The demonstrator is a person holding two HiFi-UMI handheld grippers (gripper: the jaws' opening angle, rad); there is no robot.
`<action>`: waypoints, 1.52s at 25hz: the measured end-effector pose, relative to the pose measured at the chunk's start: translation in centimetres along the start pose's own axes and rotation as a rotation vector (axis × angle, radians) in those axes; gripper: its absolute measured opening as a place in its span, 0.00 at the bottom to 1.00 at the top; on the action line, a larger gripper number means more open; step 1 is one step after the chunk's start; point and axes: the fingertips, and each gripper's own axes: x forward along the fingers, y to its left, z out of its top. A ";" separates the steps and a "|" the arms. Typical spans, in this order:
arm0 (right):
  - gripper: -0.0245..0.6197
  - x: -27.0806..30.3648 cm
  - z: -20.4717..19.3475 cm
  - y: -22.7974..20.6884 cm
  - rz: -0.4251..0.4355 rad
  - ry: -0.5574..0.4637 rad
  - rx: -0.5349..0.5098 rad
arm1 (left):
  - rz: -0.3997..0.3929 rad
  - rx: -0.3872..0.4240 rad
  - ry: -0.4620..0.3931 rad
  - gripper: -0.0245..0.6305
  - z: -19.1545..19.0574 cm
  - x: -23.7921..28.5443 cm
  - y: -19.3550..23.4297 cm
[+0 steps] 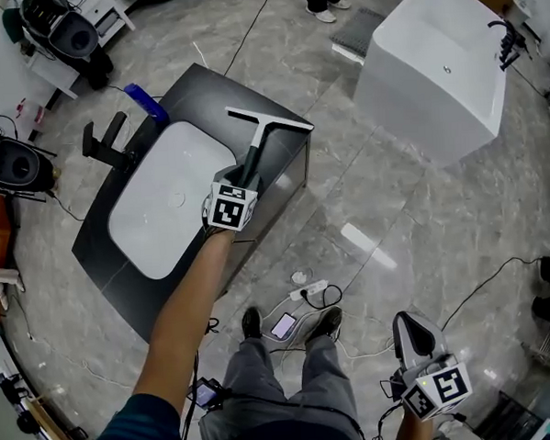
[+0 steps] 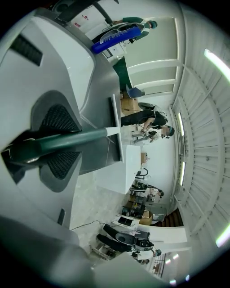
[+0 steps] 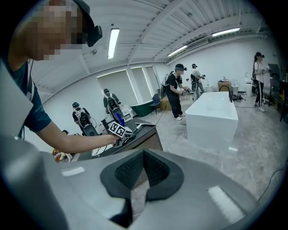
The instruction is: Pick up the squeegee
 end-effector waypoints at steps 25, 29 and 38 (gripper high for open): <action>0.05 -0.9 6.1 7.9 0.031 -0.065 -0.141 | -0.067 -0.162 -0.158 0.18 2.9 -14.3 2.9; 0.05 -1.6 7.8 10.4 0.049 -0.096 -0.175 | -0.070 -0.163 -0.222 0.18 3.9 -19.6 3.6; 0.05 -4.1 12.5 15.6 0.078 -0.178 -0.246 | -0.065 -0.121 -0.390 0.18 7.8 -33.0 5.0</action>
